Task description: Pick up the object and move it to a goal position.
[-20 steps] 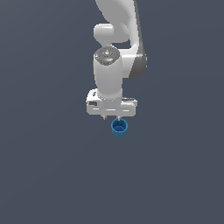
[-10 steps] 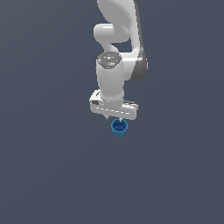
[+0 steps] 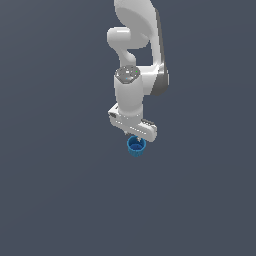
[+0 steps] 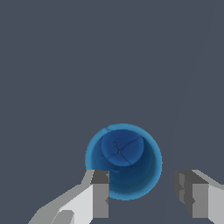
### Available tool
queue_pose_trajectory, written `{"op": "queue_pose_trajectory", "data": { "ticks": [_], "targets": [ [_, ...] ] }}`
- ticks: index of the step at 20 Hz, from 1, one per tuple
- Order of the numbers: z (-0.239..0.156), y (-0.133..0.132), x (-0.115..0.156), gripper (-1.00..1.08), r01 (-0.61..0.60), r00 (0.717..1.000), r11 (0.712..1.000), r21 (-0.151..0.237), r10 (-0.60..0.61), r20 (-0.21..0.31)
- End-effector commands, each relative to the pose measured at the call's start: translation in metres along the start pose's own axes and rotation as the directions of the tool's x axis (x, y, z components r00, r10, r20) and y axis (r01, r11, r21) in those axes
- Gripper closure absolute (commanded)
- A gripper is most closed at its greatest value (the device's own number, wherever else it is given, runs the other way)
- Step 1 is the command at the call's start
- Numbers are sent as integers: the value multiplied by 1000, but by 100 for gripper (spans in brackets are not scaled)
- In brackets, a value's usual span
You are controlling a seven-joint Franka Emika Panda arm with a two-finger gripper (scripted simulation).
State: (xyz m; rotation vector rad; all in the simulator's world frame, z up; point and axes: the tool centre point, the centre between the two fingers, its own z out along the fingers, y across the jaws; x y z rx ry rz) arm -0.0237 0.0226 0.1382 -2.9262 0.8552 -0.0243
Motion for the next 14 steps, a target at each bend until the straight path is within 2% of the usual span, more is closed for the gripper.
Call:
{"op": "queue_pose_trajectory", "data": {
  "ticks": [1, 7, 14],
  "targets": [
    [6, 1, -5, -20, -78, 997, 997, 7, 78, -2],
    [20, 4, -16, -20, -260, 965, 965, 21, 260, -6],
    [36, 10, -29, -20, -461, 887, 886, 36, 462, -10]
  ]
}}
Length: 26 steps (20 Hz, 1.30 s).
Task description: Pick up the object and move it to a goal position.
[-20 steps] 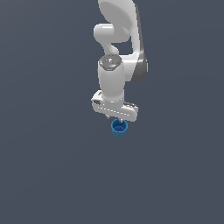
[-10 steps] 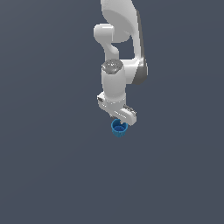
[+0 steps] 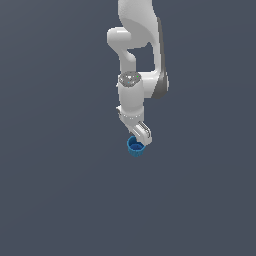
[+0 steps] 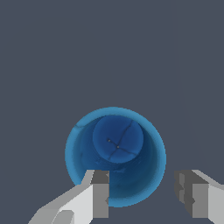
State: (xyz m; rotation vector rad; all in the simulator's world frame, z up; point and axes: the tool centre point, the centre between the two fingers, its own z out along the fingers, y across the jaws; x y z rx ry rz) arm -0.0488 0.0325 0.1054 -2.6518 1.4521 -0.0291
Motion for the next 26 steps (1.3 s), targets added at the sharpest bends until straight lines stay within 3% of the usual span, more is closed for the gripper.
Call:
{"op": "queue_pose_trajectory", "data": {
  "ticks": [1, 12, 26],
  "targets": [
    [5, 4, -3, -20, -76, 997, 997, 5, 76, -4],
    [17, 17, -10, -20, -277, 961, 961, 19, 277, -15],
    [33, 19, -10, -20, -302, 953, 953, 20, 302, -17]
  ]
}}
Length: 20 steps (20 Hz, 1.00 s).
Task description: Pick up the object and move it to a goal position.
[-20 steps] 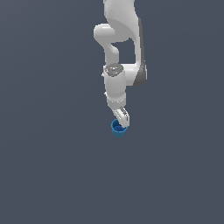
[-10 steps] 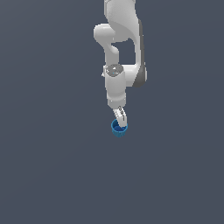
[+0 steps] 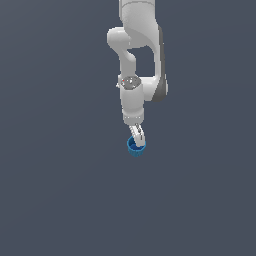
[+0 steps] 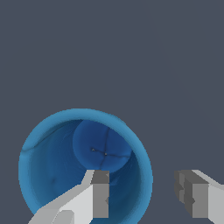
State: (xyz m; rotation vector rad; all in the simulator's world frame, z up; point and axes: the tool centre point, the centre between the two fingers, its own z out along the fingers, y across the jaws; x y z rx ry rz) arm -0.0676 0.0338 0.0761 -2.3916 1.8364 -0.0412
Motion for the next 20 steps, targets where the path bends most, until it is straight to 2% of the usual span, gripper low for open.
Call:
{"op": "queue_pose_trajectory", "data": {
  "ticks": [1, 6, 7, 20],
  "targets": [
    [8, 1, 0, -20, -2, 1000, 1000, -1, 2, 0],
    [16, 1, 0, -20, -3, 1000, 1000, -1, 3, 0],
    [16, 1, 0, 108, -3, 1000, 1000, -1, 3, 0],
    [13, 0, 0, 108, -4, 1000, 1000, 2, 4, -1]
  ]
}}
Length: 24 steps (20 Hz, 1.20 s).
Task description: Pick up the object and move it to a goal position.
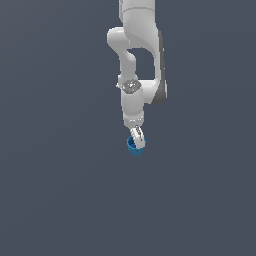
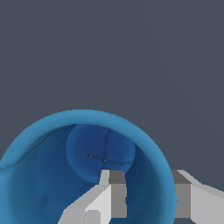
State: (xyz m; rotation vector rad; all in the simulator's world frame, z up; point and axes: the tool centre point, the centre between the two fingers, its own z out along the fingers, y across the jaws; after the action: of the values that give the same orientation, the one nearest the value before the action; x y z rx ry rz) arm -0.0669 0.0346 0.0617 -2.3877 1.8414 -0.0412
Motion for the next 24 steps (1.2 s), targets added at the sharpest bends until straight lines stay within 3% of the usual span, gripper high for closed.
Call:
{"op": "queue_pose_trajectory", "data": {
  "ticks": [1, 11, 24],
  "targets": [
    [-4, -1, -1, 108, 0, 1000, 1000, 2, 0, 0],
    [-51, -7, -8, 108, -1, 1000, 1000, 1, 1, 0],
    [-182, -25, -27, 108, -4, 1000, 1000, -1, 4, -5]
  ]
}}
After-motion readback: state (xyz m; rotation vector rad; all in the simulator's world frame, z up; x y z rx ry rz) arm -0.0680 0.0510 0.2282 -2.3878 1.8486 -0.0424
